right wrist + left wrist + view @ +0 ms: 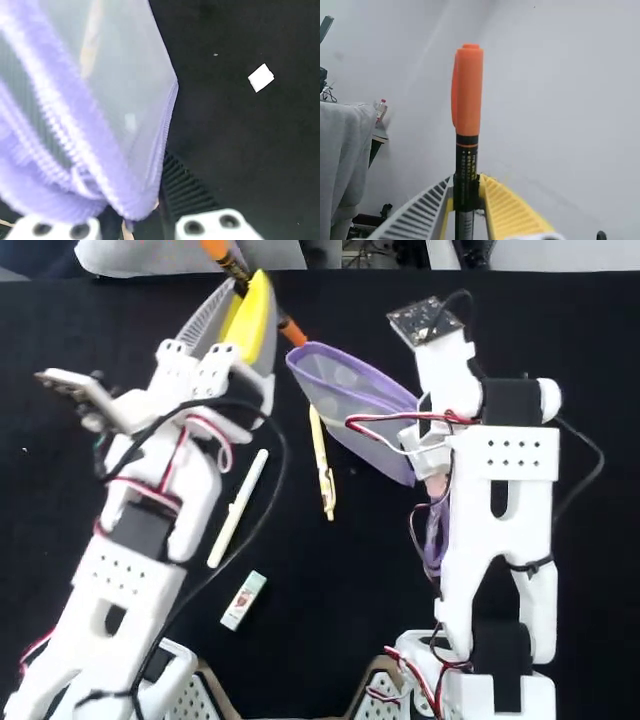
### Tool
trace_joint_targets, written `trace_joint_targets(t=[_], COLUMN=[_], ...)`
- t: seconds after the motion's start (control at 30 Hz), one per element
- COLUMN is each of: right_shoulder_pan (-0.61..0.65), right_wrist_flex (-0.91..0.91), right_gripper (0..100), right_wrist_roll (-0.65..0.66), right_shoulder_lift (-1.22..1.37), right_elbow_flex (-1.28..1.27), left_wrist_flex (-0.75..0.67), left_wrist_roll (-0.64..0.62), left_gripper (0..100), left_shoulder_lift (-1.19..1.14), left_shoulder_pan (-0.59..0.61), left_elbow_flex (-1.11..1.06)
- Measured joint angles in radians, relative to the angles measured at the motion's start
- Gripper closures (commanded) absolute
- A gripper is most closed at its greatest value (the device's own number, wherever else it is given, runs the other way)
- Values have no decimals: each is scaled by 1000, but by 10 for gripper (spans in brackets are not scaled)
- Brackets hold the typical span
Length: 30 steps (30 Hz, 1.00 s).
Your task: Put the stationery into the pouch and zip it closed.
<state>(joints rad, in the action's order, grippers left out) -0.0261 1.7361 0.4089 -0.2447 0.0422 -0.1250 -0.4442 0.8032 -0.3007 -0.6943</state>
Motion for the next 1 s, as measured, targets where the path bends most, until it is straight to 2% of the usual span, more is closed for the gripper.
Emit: trace_joint_targets(t=[0.2,0.37,0.47,0.7,0.9,1.0], right_shoulder_pan=[3,3,3,3,3,3], right_wrist_flex=[0,-5,-8,-17,-17,-17], right_gripper=[987,987,987,987,987,987], right_wrist_roll=[0,0,0,0,0,-6], right_shoulder_lift=[0,0,0,0,0,0], right_elbow_flex=[0,0,0,-3,-3,-3], left_wrist_flex=[-75,-78,-78,-78,-78,-78], left_wrist_roll=[2,109,109,114,304,336], left_gripper=[971,971,971,971,970,970], left_shoulder_lift=[-123,-144,-144,3,8,-38], left_shoulder_pan=[-58,-81,-81,-81,-81,-81], left_elbow_flex=[0,0,-6,-106,-149,-149])
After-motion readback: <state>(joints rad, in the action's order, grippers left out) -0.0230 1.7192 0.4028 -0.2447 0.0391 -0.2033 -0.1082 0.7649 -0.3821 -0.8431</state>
